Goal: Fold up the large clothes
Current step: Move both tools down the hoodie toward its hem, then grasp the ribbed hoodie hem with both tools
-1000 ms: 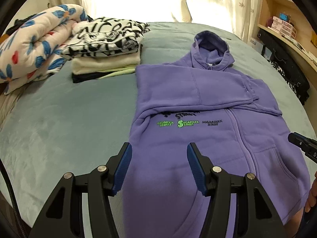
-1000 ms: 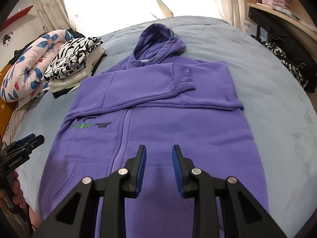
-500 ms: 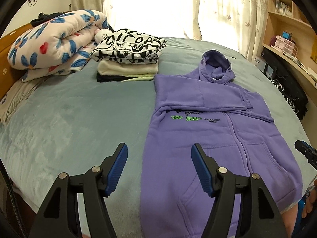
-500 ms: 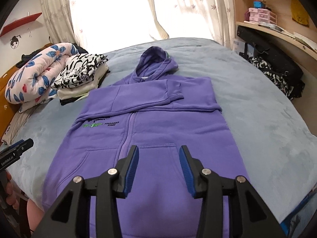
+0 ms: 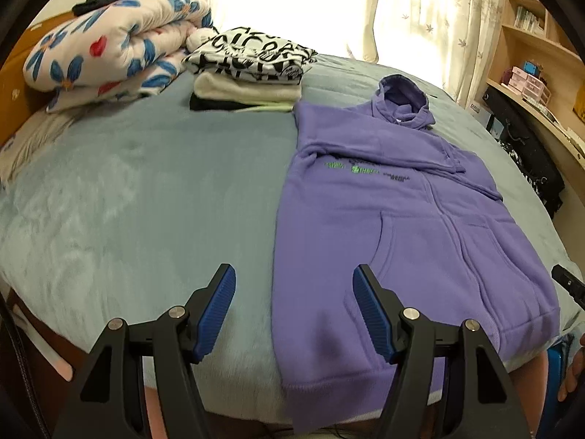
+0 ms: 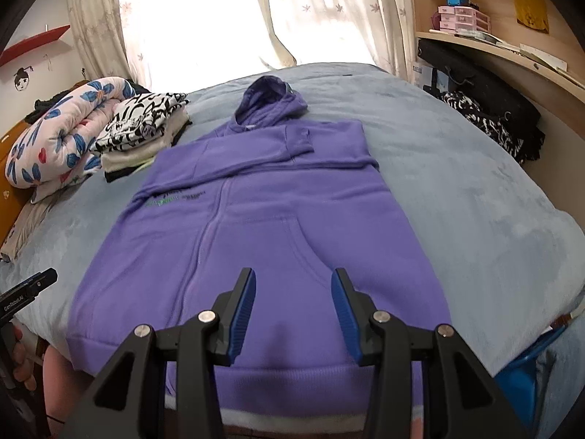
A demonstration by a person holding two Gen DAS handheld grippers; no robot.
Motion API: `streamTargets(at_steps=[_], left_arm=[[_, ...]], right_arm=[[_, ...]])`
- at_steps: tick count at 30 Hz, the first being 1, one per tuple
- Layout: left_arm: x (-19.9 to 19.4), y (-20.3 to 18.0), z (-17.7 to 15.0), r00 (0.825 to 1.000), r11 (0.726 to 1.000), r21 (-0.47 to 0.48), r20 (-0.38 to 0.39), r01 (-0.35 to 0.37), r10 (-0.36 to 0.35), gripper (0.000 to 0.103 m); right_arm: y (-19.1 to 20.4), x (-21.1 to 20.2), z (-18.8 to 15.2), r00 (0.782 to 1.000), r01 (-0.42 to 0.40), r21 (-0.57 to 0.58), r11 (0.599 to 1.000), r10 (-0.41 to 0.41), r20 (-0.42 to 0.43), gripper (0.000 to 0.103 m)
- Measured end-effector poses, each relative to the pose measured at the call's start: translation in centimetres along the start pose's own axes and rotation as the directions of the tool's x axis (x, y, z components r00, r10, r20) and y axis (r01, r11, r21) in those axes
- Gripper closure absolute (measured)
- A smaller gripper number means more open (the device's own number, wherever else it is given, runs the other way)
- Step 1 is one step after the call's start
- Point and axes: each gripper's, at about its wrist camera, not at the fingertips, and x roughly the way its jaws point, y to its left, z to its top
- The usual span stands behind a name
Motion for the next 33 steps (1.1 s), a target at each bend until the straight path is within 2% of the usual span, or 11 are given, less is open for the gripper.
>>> streamTargets(at_steps=[8, 14, 17, 20, 25, 29, 31, 32, 33], left_arm=[[1.0, 1.3, -3.2, 0.998, 0.999, -0.027, -0.05, 0.041, -0.042, 0.038], [2.7, 1.8, -5.6, 0.986, 0.992, -0.065, -0.122, 0.11, -0.117, 0.038], [2.9, 1.9, -6.2, 0.983, 0.988, -0.079, -0.115, 0.133, -0.141, 0.038], [3.0, 2.2, -6.6, 0.971, 0.975, -0.113, -0.12, 0.193, -0.206, 0.037], [3.4, 1.6, -7.3, 0.951, 0.958, -0.128, -0.142, 0.257, -0.274, 0.037], [4.1, 0.4, -7.7, 0.931, 0.946, -0.105, -0.175, 0.306, -0.321, 0.035], [4.2, -0.1, -8.0, 0.927, 0.944, -0.1, -0.183, 0.315, -0.329, 0.035], [4.3, -0.3, -7.9, 0.927, 0.945, -0.094, -0.184, 0.315, -0.327, 0.035], [4.4, -0.5, -7.9, 0.926, 0.944, -0.089, -0.187, 0.317, -0.328, 0.035]], right_arm=[[-2.4, -0.4, -2.0, 1.0, 0.027, 0.029, 0.999, -0.027, -0.003, 0.06], [-5.9, -0.7, -3.6, 0.999, 0.051, 0.096, 0.994, -0.05, -0.01, 0.06], [-7.6, -0.8, -4.5, 0.998, 0.057, 0.13, 0.99, -0.055, -0.02, 0.06], [-9.3, -0.8, -5.2, 0.999, 0.047, 0.168, 0.985, -0.044, -0.024, 0.06], [-11.5, 0.3, -6.5, 0.998, 0.005, 0.226, 0.974, 0.011, -0.067, 0.06], [-11.5, 1.0, -7.1, 0.996, -0.03, 0.232, 0.972, 0.049, -0.079, 0.06], [-11.1, 1.1, -7.1, 0.993, -0.067, 0.221, 0.973, 0.087, -0.085, 0.06], [-10.9, 1.1, -7.1, 0.99, -0.089, 0.216, 0.972, 0.109, -0.086, 0.061], [-10.5, 1.1, -7.1, 0.988, -0.112, 0.206, 0.972, 0.131, -0.085, 0.07]])
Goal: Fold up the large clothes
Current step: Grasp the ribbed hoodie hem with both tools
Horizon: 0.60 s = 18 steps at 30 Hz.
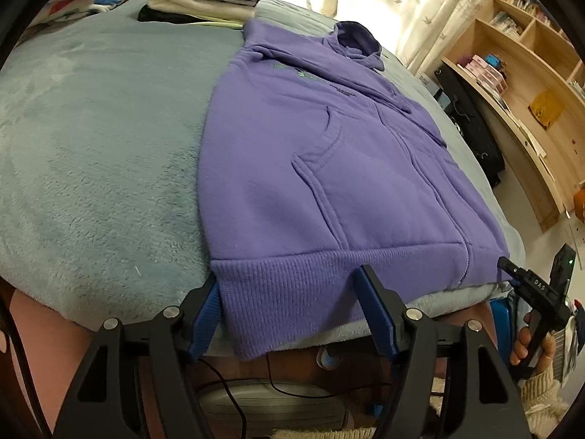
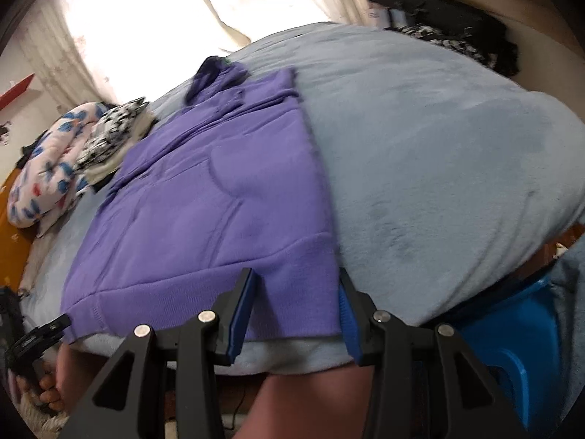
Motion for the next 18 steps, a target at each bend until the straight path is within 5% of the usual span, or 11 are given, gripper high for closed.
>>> streamTargets(at_steps=[2, 7, 9, 15, 18], left_arm=[[0.0, -0.2, -0.1, 1.0, 1.0, 0.002, -0.001, 0.015, -0.015, 0.035], [-0.3, 0.5, -0.1, 0.999, 0.999, -0.032, 0.002, 0.043, -0.043, 0.042], [-0.7, 1.0, -0.1, 0.997, 0.996, -0.052, -0.004, 0.075, -0.075, 0.06], [-0.5, 1.4, 0.4, 0.985, 0.978, -0.124, -0.014, 0.169, -0.172, 0.093], [-0.9, 0.9, 1.0, 0.975, 0.965, -0.138, 0.006, 0.222, -0.223, 0.094]], right_arm=[[0.6, 0.3, 0.0, 0.999, -0.042, -0.013, 0.999, 0.042, -0.018, 0.085], [1.6, 0.8, -0.3, 0.999, -0.04, -0.044, 0.998, 0.039, -0.035, 0.085], [1.6, 0.8, -0.3, 0.999, -0.039, -0.046, 0.998, 0.037, -0.035, 0.086], [2.0, 0.8, -0.1, 0.999, -0.035, -0.05, 0.998, 0.034, -0.025, 0.091], [2.2, 0.4, 0.2, 0.999, -0.041, -0.044, 0.998, 0.04, -0.018, 0.092]])
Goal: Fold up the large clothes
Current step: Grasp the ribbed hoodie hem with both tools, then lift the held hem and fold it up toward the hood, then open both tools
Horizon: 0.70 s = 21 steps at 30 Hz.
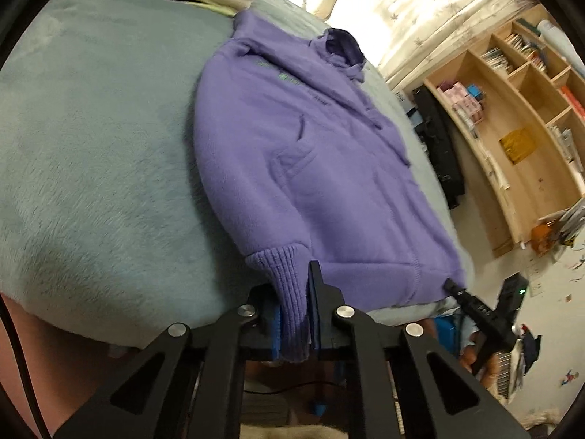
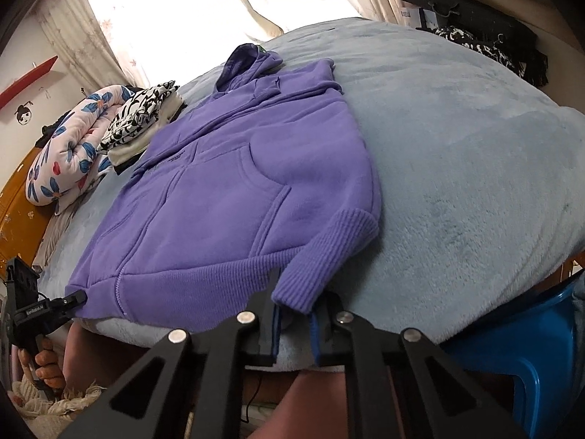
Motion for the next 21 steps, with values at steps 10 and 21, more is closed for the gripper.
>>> streamTargets(at_steps=[10, 21], left_arm=[[-2.0, -3.7, 5.3, 0.988, 0.992, 0.011, 0.091, 0.128, -0.128, 0.094], [-0.6, -7.2, 16.9, 0.985, 0.997, 0.033, 0.158, 0.067, -0.071, 0.094]], right_arm=[[1.9, -1.5, 4.3, 0.991, -0.114, 0.009, 0.993, 0.113, 0.074, 0.093], [3.6, 0.8, 15.5, 0.973, -0.185, 0.036, 0.982, 0.178, 0.146, 0.093]])
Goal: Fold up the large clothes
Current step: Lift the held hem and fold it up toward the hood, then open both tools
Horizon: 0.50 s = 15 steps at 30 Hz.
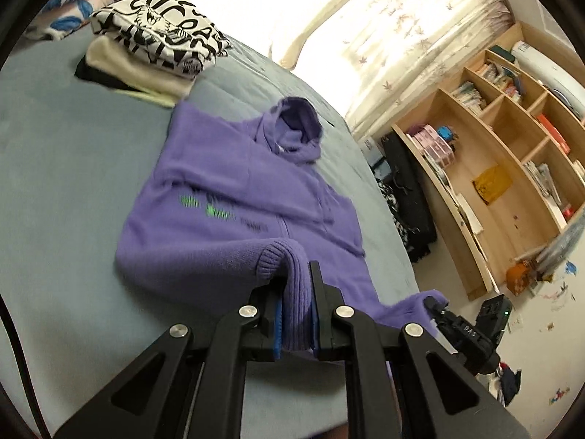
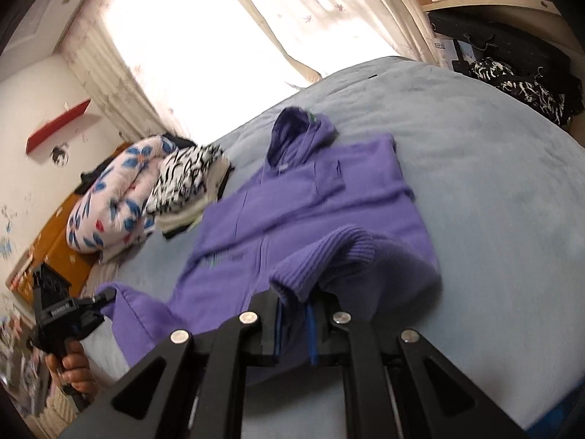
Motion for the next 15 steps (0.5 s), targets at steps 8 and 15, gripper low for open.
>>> streamTargets(at_steps=[8, 15], left_arm=[[6.2, 2.5, 10.6, 0.993, 0.994, -0.039, 0.061, -0.102, 0.104, 0.092], [13.8, 5.4, 18.4, 0.975, 0.971, -0.096, 0.019, -0.217, 0.22, 0.079]], right_arm=[[-1.5, 8.0, 10.7, 0.998, 0.057, 0.043, 0.997, -0.058, 0.02, 0.093], [-3.0, 16.1, 17.1, 0.979, 0.204, 0.049, 0.978, -0.204, 0.0, 0.048]])
